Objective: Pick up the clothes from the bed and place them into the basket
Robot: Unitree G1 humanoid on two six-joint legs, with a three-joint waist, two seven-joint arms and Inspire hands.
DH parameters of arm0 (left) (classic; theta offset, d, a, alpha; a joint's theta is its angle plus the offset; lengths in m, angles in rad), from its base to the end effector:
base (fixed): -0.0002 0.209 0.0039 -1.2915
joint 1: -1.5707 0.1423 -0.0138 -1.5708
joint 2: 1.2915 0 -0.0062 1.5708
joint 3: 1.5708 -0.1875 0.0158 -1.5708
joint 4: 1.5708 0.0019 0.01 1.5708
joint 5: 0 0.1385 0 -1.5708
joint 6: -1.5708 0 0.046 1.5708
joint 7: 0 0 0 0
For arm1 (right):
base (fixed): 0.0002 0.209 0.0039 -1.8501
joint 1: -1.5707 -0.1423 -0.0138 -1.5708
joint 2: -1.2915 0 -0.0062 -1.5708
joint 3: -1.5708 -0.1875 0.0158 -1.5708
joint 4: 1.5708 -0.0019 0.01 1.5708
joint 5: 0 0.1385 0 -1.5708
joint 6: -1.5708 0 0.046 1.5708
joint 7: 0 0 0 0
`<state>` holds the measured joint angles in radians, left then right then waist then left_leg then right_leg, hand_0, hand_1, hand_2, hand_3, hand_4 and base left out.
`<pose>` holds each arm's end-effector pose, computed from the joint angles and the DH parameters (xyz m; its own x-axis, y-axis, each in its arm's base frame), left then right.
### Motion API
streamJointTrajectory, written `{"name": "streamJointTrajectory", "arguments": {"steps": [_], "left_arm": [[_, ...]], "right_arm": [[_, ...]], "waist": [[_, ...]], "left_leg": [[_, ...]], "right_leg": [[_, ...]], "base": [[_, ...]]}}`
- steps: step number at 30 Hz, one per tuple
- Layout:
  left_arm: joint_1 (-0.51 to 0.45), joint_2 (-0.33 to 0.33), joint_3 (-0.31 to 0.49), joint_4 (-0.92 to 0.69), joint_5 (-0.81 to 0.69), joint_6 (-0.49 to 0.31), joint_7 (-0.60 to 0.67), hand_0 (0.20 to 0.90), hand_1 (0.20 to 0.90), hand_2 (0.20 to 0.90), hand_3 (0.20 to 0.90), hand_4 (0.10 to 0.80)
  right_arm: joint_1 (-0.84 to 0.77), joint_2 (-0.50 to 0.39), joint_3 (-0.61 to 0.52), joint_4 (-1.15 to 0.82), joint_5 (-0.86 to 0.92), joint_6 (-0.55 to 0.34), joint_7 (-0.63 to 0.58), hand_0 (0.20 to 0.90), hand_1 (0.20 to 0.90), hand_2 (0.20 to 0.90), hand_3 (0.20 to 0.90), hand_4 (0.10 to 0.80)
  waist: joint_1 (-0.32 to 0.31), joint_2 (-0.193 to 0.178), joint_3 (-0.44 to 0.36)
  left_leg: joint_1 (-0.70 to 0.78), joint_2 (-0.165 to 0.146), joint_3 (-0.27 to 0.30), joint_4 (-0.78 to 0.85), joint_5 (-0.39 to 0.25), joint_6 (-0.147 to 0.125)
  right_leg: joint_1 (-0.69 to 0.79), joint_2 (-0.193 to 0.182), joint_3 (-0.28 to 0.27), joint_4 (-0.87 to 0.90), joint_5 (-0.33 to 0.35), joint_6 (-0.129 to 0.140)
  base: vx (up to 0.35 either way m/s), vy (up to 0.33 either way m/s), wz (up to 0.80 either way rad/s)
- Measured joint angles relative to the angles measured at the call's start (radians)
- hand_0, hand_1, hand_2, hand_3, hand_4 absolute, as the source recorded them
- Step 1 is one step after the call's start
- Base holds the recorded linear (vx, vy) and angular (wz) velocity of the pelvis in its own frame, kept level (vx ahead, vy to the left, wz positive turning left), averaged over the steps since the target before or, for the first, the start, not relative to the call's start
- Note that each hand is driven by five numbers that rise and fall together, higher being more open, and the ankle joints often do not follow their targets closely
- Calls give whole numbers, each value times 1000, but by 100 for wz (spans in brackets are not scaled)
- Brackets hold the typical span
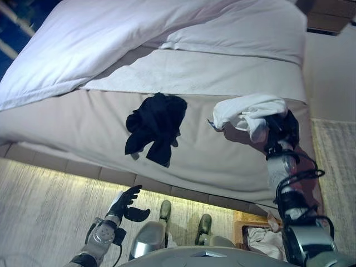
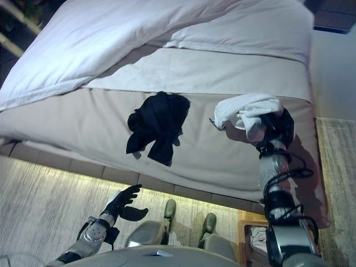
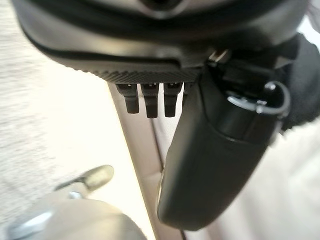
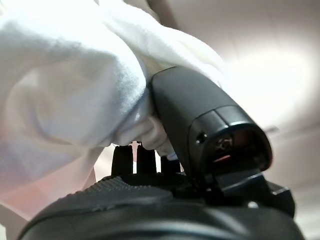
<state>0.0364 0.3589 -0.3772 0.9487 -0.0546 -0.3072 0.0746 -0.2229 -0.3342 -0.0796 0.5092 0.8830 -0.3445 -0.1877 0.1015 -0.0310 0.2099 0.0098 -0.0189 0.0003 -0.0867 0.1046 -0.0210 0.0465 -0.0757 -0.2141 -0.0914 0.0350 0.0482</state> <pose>0.1085 0.2237 -0.0943 0.7499 0.0229 -0.6611 0.2730 0.8997 0.3408 0.2361 -0.2507 0.0287 0.8688 -0.4930 -0.0463 0.4436 0.7333 0.5152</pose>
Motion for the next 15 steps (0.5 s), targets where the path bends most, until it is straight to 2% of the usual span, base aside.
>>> {"name": "streamJointTrajectory", "arguments": {"steps": [2,5,6,7,8,9,10,11,15], "left_arm": [[-2,-15,12,9,7,2,5,900,900,900,900,800],[-1,-46,27,17,9,2,3,900,900,900,900,800],[8,-55,29,18,9,3,0,900,900,900,900,800],[21,-62,30,22,11,2,-13,900,900,900,900,800],[24,-63,30,31,15,-1,-22,900,900,900,900,800],[42,-70,30,41,16,-1,-29,900,900,900,900,800],[43,-77,26,58,18,0,-40,900,900,900,900,800],[45,-78,21,70,25,0,-49,900,900,900,900,800],[36,-58,11,84,36,6,-57,900,900,900,900,800]], "right_arm": [[45,26,-6,-25,1,-29,-13,300,300,300,200,100],[104,42,-28,-39,12,-67,-34,300,300,300,200,100],[109,44,-32,-40,24,-76,-38,300,300,300,200,100],[110,44,-32,-41,30,-89,-45,300,300,300,200,100],[111,43,-32,-43,30,-104,-50,300,300,300,200,100],[111,40,-32,-52,30,-115,-59,300,300,300,200,100],[115,36,-37,-67,30,-124,-80,300,300,300,200,100],[124,36,-48,-75,30,-133,-113,300,300,300,200,100],[156,45,-113,-62,39,-137,-179,300,300,300,200,100]], "waist": [[-21,-4,-5],[-40,-7,-8],[-34,-6,-9],[-29,-4,-12],[-25,5,-26],[-24,25,-43],[-50,45,-55],[-64,49,-58],[-77,31,-68]], "left_leg": [[16,5,25,9,0,0],[26,1,28,63,-11,-10],[25,-4,6,87,-25,-10],[30,-16,-79,107,-55,30],[31,-25,-150,104,-81,51],[36,-21,-168,89,-90,48],[42,-11,-151,74,-107,38],[53,-14,-129,60,-107,39],[63,-23,-48,36,-93,44]], "right_leg": [[3,3,31,0,0,0],[14,0,80,-1,-1,-1],[12,1,114,-4,-5,3],[5,3,161,0,3,-4],[-11,8,200,2,11,-5],[-29,19,233,2,22,-2],[-40,28,248,2,36,0],[-47,24,263,3,44,13],[-81,-12,255,5,34,18]], "base": [[-50,0,-46],[-18,91,-45],[-17,135,-87],[-26,147,-113],[-23,164,-122],[-11,168,-101],[-4,165,-81],[-6,149,-55],[-38,81,-47]]}}
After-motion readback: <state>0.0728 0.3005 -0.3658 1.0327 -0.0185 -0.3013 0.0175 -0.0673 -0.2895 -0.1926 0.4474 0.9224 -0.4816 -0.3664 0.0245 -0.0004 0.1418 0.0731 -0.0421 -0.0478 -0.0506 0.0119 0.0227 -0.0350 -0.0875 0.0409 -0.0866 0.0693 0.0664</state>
